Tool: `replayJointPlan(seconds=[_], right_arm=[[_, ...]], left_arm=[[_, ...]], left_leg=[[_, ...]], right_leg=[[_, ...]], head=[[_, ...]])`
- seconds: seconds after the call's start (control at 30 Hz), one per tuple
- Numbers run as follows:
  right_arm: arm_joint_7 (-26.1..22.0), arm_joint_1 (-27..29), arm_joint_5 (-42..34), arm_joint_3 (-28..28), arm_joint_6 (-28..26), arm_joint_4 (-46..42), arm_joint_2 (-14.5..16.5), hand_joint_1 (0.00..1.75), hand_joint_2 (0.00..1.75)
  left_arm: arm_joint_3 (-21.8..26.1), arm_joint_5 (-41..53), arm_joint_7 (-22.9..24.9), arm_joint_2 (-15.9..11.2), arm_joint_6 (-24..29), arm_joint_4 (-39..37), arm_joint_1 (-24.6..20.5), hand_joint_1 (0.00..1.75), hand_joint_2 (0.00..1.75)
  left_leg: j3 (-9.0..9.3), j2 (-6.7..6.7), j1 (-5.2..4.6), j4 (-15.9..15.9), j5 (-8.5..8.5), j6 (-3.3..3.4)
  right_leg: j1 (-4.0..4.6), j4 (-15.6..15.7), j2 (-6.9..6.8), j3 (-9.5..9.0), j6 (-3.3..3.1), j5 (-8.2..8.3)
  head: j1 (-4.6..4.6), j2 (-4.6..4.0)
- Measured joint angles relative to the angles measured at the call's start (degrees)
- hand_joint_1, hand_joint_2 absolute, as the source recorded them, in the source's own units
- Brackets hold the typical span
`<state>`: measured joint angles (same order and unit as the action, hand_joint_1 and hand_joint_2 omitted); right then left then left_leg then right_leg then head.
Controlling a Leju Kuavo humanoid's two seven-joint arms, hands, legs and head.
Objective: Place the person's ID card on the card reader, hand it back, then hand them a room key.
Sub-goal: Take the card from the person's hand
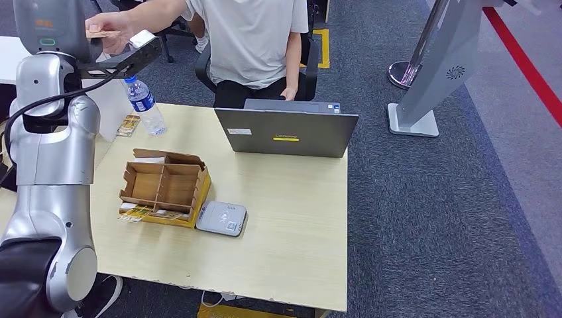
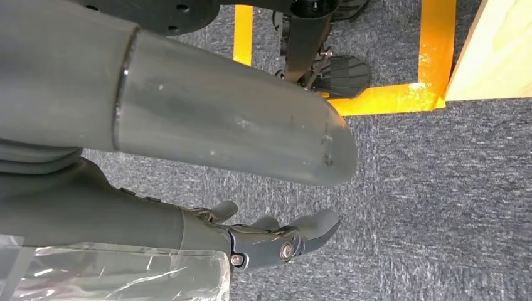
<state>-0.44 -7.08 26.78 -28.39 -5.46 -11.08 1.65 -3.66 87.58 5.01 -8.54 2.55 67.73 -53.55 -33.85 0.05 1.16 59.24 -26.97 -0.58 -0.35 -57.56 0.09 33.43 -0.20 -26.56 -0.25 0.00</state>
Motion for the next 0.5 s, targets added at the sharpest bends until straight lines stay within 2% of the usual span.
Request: replayJointPlan(seconds=[0.5], right_arm=[[0.00, 0.41, 0.90, -1.12, -0.28, 0.00, 0.30, 0.00, 0.00]], left_arm=[[-1.30, 0.00, -1.05, 2.39, 1.33, -4.54, -2.46, 1.75, 1.75]], left_leg=[[-0.03, 0.00, 0.00, 0.00, 0.00, 0.00]], right_leg=[[0.00, 0.00, 0.00, 0.02, 0.00, 0.00]], head=[[0.01, 0.00]])
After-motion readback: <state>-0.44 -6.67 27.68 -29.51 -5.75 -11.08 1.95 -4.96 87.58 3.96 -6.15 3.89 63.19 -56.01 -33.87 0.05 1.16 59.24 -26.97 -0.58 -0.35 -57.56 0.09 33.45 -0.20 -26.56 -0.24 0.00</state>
